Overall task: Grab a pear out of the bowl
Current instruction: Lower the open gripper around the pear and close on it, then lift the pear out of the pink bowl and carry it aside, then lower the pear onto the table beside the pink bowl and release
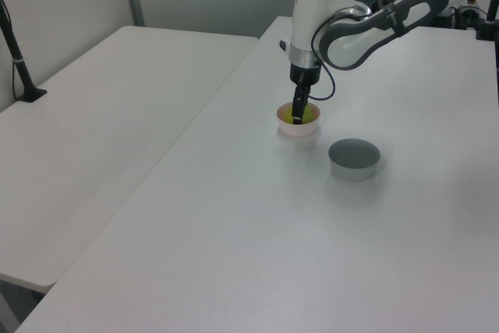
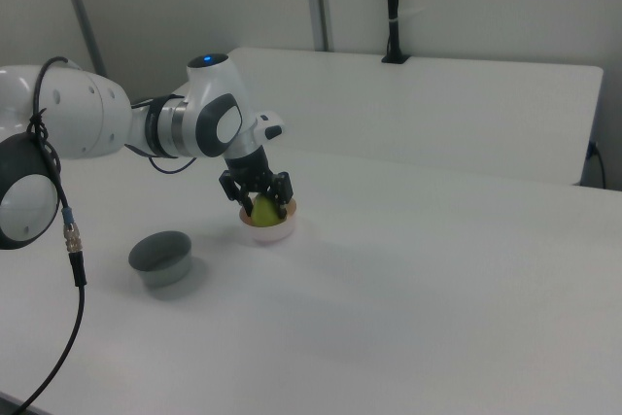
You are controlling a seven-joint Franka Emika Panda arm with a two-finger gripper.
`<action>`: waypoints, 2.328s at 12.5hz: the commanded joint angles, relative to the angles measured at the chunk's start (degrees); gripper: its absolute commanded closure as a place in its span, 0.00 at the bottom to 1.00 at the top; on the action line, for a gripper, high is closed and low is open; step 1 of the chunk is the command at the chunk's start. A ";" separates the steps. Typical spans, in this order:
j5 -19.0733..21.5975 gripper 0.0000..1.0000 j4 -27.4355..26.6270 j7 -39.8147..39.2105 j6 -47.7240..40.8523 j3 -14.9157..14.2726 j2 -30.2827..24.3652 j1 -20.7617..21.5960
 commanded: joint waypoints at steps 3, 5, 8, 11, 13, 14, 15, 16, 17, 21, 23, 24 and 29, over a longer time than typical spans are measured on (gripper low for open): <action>-1.26 0.71 0.17 0.86 0.58 -0.08 0.21 0.31; -0.74 0.72 0.17 1.03 0.23 -0.08 -1.45 0.23; -0.21 0.73 0.26 1.12 -5.64 0.54 -5.75 0.23; 3.65 0.72 2.53 0.86 -10.91 0.54 -9.89 -0.03; 4.36 0.73 7.01 0.59 -16.81 0.45 -10.07 -0.39; 4.27 0.72 7.55 0.51 -17.17 0.28 -10.07 -0.56; 4.27 0.72 7.55 -0.19 -17.00 -0.25 -9.90 -1.17; 4.19 0.72 7.55 -1.94 -16.83 -0.25 -9.81 -2.31; 4.10 0.72 7.55 -5.52 -16.74 -0.25 -9.55 -4.41; 4.19 0.72 7.29 -16.96 -13.42 -0.25 -9.02 -12.32; 3.49 0.72 7.12 -18.92 -8.94 -0.25 -7.53 -14.01; 3.40 0.72 7.03 -19.09 -7.87 -0.34 -6.65 -14.19; 3.31 0.72 5.45 -18.39 1.27 -0.86 -1.56 -14.54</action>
